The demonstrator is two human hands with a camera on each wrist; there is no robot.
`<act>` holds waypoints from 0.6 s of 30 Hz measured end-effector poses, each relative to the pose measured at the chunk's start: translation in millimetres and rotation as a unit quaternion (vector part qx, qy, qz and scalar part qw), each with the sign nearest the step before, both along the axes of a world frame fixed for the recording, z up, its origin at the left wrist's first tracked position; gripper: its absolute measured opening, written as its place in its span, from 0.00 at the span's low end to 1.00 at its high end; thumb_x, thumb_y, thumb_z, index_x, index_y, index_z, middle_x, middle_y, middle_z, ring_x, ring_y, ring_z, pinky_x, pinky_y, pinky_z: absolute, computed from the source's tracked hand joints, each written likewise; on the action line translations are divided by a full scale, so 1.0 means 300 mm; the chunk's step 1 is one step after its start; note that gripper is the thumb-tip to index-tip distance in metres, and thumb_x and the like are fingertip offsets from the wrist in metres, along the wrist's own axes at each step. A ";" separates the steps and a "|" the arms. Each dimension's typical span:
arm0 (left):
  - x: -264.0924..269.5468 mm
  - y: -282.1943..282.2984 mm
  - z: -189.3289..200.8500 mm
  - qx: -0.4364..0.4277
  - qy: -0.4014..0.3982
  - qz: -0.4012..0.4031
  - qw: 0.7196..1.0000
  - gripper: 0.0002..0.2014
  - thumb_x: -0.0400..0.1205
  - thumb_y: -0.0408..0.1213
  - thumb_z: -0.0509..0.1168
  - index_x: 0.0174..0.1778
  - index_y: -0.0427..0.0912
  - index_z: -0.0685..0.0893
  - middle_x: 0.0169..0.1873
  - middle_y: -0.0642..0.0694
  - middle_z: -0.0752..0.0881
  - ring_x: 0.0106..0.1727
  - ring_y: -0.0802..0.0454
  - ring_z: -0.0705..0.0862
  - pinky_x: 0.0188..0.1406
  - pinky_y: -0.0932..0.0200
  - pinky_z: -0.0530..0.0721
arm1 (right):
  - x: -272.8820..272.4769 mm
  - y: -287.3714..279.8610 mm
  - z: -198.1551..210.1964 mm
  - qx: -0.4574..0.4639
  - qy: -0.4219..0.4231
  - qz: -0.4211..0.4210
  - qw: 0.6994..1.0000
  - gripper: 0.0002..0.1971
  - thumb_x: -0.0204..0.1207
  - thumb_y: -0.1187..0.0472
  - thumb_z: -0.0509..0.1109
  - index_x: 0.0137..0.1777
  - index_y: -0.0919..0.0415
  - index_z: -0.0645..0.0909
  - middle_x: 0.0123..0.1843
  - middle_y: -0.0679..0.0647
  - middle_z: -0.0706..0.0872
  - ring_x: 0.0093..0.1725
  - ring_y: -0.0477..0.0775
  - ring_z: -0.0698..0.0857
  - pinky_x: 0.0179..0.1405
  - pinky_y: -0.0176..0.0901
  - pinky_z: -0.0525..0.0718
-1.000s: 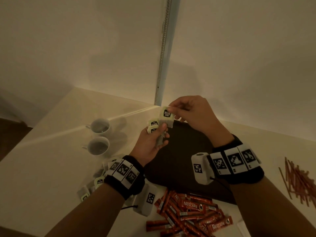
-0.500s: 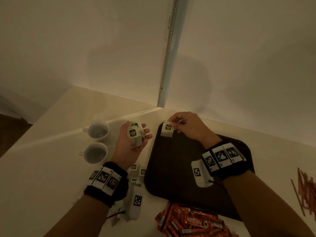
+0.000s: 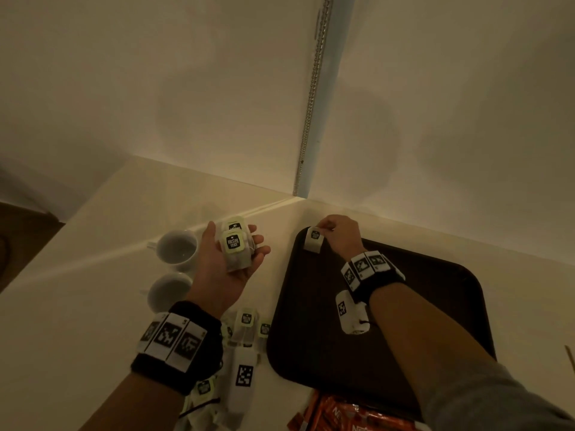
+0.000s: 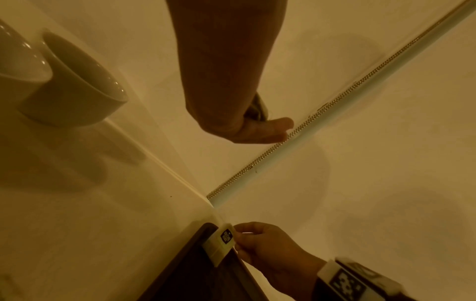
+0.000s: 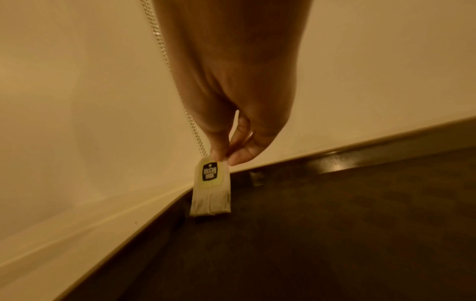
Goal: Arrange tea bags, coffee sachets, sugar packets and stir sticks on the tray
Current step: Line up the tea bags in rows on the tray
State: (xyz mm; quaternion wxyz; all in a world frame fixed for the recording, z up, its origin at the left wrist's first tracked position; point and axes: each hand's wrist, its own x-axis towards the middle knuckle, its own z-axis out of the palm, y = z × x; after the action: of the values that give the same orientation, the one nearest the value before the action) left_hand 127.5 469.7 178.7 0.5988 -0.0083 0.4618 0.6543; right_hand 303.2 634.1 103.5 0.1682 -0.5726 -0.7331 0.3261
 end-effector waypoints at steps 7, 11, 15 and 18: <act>0.008 0.018 -0.029 -0.009 0.004 -0.027 1.000 0.33 0.85 0.61 0.45 0.47 0.36 0.85 0.32 0.42 0.88 0.29 0.47 0.89 0.22 0.64 0.84 | -0.024 0.056 -0.033 0.008 0.003 -0.036 0.999 0.06 0.76 0.68 0.71 0.49 0.66 0.87 0.51 0.59 0.89 0.52 0.53 0.85 0.47 0.29 0.73; 0.016 0.026 -0.041 -0.011 0.003 -0.043 0.999 0.34 0.85 0.62 0.45 0.48 0.35 0.85 0.32 0.40 0.88 0.30 0.46 0.88 0.22 0.62 0.85 | -0.023 0.070 -0.040 0.006 -0.006 -0.044 0.999 0.05 0.76 0.67 0.70 0.49 0.64 0.86 0.51 0.59 0.88 0.50 0.53 0.85 0.45 0.30 0.74; 0.030 0.038 -0.039 -0.017 0.007 -0.057 0.998 0.35 0.85 0.62 0.45 0.48 0.34 0.85 0.33 0.40 0.88 0.31 0.45 0.89 0.22 0.62 0.85 | -0.062 0.017 0.086 0.031 0.106 -0.016 0.994 0.06 0.77 0.62 0.71 0.51 0.62 0.85 0.46 0.53 0.86 0.38 0.40 0.79 0.39 0.25 0.75; 0.055 0.047 -0.026 -0.022 0.018 -0.066 0.997 0.35 0.85 0.63 0.45 0.49 0.34 0.85 0.34 0.39 0.89 0.33 0.45 0.90 0.24 0.62 0.86 | -0.097 -0.101 0.263 0.071 0.218 0.148 0.962 0.05 0.73 0.64 0.75 0.48 0.62 0.86 0.41 0.45 0.84 0.38 0.32 0.79 0.38 0.22 0.73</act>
State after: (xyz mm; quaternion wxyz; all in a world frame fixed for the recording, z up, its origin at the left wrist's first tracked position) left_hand 143.9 483.7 170.9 0.6319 0.0206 0.4863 0.6032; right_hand 274.0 603.9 182.3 0.3146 -0.3594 -0.7765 0.4111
